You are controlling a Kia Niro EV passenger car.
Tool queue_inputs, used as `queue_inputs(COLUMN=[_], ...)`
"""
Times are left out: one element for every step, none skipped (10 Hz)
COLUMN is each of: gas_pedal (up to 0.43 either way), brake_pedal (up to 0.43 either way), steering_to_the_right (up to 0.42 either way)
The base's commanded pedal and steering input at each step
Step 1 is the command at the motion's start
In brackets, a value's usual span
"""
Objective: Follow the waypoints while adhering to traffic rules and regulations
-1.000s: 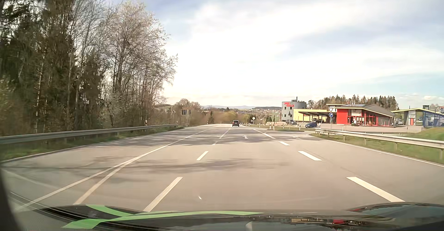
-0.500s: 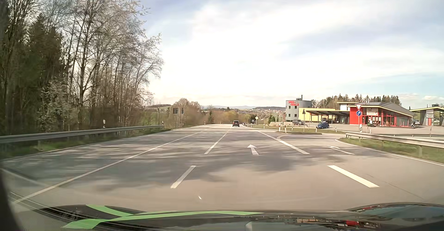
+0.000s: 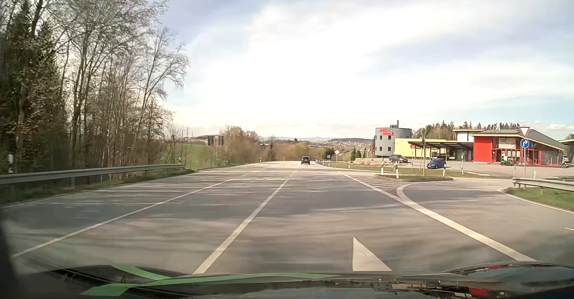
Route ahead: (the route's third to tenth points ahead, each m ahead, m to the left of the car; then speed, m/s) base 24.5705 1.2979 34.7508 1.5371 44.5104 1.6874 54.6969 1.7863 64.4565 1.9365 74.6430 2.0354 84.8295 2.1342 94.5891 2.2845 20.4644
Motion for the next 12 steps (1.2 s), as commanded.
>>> queue_inputs(gas_pedal=[0.059, 0.059, 0.059, 0.098, 0.138, 0.138, 0.138, 0.138, 0.138, 0.138, 0.13, 0.13], brake_pedal=[0.0, 0.0, 0.0, 0.0, 0.0, 0.0, 0.0, 0.0, 0.0, 0.0, 0.0, 0.0], steering_to_the_right=[-0.001, -0.001, -0.001, -0.002, -0.002, -0.002, -0.002, -0.002, -0.002, -0.002, -0.001, 0.0])
